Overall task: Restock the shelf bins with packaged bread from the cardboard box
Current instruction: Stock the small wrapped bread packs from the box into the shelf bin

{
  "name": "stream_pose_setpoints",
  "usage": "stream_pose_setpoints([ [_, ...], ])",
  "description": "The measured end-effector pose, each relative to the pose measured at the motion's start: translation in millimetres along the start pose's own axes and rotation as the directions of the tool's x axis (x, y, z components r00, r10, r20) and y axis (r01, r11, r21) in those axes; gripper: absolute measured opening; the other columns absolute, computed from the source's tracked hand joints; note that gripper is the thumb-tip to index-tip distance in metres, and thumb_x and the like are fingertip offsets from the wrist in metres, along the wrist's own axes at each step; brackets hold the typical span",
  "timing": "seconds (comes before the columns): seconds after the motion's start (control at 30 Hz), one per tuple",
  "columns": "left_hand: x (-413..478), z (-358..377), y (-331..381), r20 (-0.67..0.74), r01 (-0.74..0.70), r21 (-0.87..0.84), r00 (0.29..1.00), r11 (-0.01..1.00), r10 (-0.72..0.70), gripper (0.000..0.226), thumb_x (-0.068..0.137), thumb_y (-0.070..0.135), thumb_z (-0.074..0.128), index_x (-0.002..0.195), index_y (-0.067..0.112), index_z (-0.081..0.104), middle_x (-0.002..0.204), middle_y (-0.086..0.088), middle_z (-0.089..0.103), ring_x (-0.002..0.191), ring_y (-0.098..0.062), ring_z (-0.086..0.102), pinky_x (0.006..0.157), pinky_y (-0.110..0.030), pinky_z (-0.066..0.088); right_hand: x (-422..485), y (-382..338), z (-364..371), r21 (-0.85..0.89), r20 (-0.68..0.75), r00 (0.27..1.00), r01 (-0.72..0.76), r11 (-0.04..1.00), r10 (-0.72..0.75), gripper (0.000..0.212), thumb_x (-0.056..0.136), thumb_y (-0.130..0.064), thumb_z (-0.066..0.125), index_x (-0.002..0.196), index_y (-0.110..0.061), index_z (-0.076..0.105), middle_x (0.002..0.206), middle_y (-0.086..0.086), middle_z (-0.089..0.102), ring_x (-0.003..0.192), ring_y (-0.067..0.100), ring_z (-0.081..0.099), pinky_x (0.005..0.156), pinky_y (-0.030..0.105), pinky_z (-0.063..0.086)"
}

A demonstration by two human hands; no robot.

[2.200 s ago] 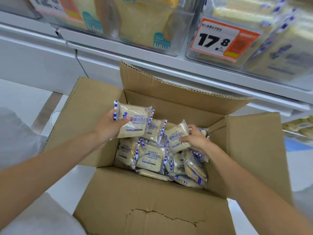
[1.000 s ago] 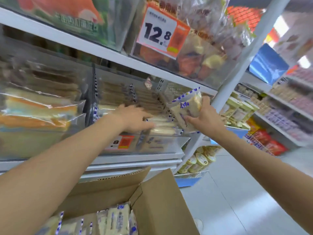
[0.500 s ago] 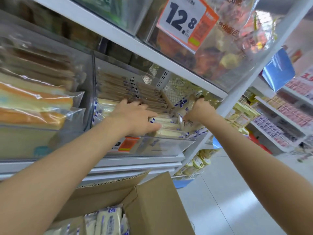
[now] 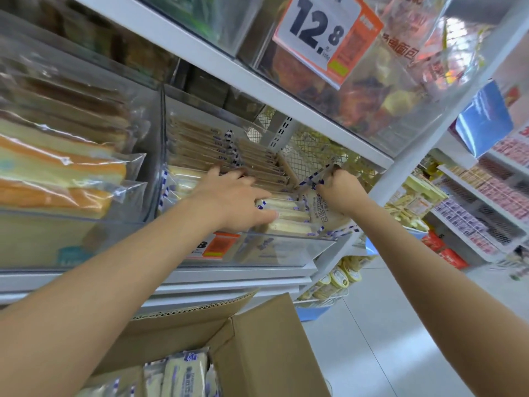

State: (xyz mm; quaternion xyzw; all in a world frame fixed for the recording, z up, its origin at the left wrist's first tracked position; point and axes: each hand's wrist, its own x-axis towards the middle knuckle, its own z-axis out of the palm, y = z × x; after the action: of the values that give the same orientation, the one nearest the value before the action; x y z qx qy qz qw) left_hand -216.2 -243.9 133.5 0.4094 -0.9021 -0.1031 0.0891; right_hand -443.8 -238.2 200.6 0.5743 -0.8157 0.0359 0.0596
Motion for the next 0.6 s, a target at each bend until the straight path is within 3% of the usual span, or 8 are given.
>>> stream_pose_setpoints([
  [0.1, -1, -1, 0, -0.002, 0.001, -0.01, 1.0, 1.0, -0.001, 0.067, 0.089, 0.075, 0.021, 0.15, 0.047, 0.021, 0.163, 0.004, 0.012, 0.15, -0.017, 0.005, 0.117, -0.053, 0.004, 4, -16, 7, -0.014, 0.171, 0.985, 0.029, 0.999, -0.026, 0.031, 0.102, -0.03, 0.045, 0.102, 0.0, 0.052, 0.078, 0.011, 0.055, 0.066, 0.021, 0.051, 0.054, 0.03, 0.04],
  [0.17, -1, -1, 1, 0.005, 0.005, -0.009, 1.0, 1.0, -0.005, 0.067, 0.089, 0.075, 0.021, 0.15, 0.047, 0.021, 0.163, 0.004, 0.011, 0.15, -0.018, 0.005, 0.118, -0.053, 0.004, 6, -21, 11, 0.051, 0.183, 0.983, 0.019, 0.999, -0.028, 0.064, 0.101, -0.051, 0.035, 0.136, 0.002, 0.038, 0.112, 0.024, 0.058, 0.094, 0.031, 0.059, 0.074, 0.034, 0.048],
  [0.23, -1, 0, 1, 0.003, 0.005, -0.004, 1.0, 1.0, -0.005, 0.067, 0.09, 0.075, 0.022, 0.15, 0.047, 0.021, 0.163, 0.003, 0.011, 0.15, -0.017, 0.004, 0.118, -0.053, 0.003, 2, -17, 18, 0.024, 0.052, 0.997, 0.053, 0.998, -0.054, 0.086, 0.095, -0.066, 0.027, 0.154, -0.007, 0.005, 0.153, 0.024, 0.029, 0.134, 0.038, 0.04, 0.105, 0.043, 0.04],
  [0.27, 0, 0, 1, 0.001, 0.008, -0.002, 1.0, 1.0, -0.008, 0.067, 0.09, 0.075, 0.021, 0.15, 0.046, 0.021, 0.163, 0.003, 0.01, 0.15, -0.017, 0.004, 0.117, -0.053, 0.003, -2, -15, 26, 0.048, 0.05, 0.994, 0.097, 0.994, -0.099, 0.085, 0.094, -0.068, 0.026, 0.156, -0.014, 0.005, 0.161, 0.018, 0.014, 0.144, 0.035, 0.025, 0.114, 0.044, 0.028],
  [0.37, 1, 0, 1, 0.001, 0.002, -0.011, 1.0, 1.0, -0.002, 0.067, 0.09, 0.074, 0.021, 0.15, 0.046, 0.02, 0.163, 0.003, 0.01, 0.15, -0.016, 0.002, 0.117, -0.053, 0.002, -11, -9, 51, 0.237, 0.226, 0.953, 0.149, 0.96, -0.203, 0.075, 0.092, -0.072, 0.024, 0.155, -0.034, 0.009, 0.164, 0.0, -0.005, 0.151, 0.022, -0.002, 0.12, 0.044, 0.006],
  [0.43, 1, 0, 1, -0.001, 0.007, -0.003, 1.0, 1.0, -0.007, 0.067, 0.09, 0.074, 0.021, 0.15, 0.046, 0.02, 0.164, 0.003, 0.01, 0.151, -0.016, 0.0, 0.117, -0.053, 0.001, -8, -4, 59, 0.321, 0.213, 0.945, 0.171, 0.931, -0.247, 0.072, 0.094, -0.069, 0.026, 0.155, -0.039, 0.003, 0.164, -0.004, -0.006, 0.15, 0.015, -0.011, 0.12, 0.043, 0.0],
  [0.6, 4, 1, -1, 0.021, 0.001, 0.004, 1.0, 1.0, -0.001, 0.066, 0.089, 0.074, 0.023, 0.15, 0.047, 0.02, 0.164, 0.004, 0.008, 0.15, -0.016, 0.0, 0.117, -0.054, 0.002, -6, 11, 55, 0.156, 0.23, 0.935, 0.238, 0.959, -0.27, 0.076, 0.095, -0.068, 0.02, 0.156, -0.026, -0.001, 0.162, -0.004, 0.002, 0.15, 0.017, -0.003, 0.12, 0.038, -0.006],
])
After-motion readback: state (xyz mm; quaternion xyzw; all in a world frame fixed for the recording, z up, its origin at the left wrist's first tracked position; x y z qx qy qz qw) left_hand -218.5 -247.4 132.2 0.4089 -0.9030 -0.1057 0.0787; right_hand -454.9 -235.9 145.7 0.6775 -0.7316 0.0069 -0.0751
